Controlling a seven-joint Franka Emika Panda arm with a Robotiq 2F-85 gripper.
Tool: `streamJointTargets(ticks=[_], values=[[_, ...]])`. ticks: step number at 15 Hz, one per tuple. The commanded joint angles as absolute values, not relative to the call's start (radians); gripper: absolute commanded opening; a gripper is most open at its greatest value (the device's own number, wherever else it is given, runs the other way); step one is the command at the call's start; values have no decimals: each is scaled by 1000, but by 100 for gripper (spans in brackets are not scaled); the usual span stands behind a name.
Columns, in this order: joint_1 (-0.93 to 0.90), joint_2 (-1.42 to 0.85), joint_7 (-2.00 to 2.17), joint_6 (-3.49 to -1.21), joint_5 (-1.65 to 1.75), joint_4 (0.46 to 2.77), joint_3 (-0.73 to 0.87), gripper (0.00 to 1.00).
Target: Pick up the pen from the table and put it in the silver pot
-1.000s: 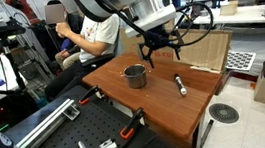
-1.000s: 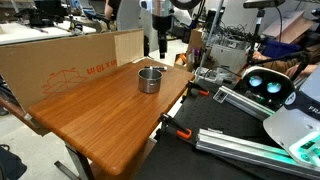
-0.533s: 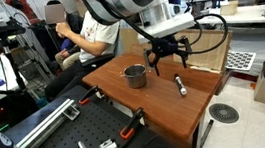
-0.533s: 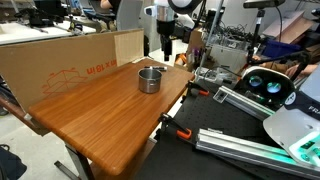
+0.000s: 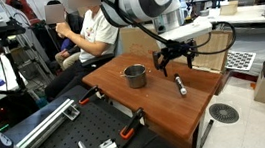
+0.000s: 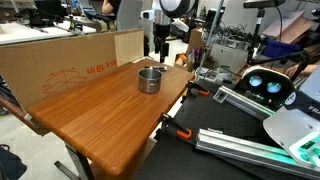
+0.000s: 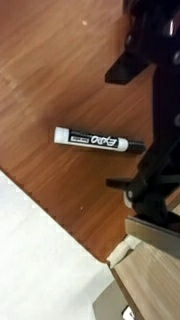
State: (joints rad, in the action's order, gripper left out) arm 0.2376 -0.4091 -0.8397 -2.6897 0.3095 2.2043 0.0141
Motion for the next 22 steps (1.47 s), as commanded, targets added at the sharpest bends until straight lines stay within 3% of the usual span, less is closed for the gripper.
streamJointTargets(ticks=[1, 11, 12, 13, 22], values=[[293, -478, -966, -2704, 245, 2147, -53, 100], [366, -622, -1099, -2653, 152, 2032, -122, 100], [372, -633, -1102, -2646, 141, 2021, -127, 90], [377, -643, -1111, -2645, 136, 2010, -130, 72], [372, -644, -1108, -2608, 117, 1978, -121, 5]])
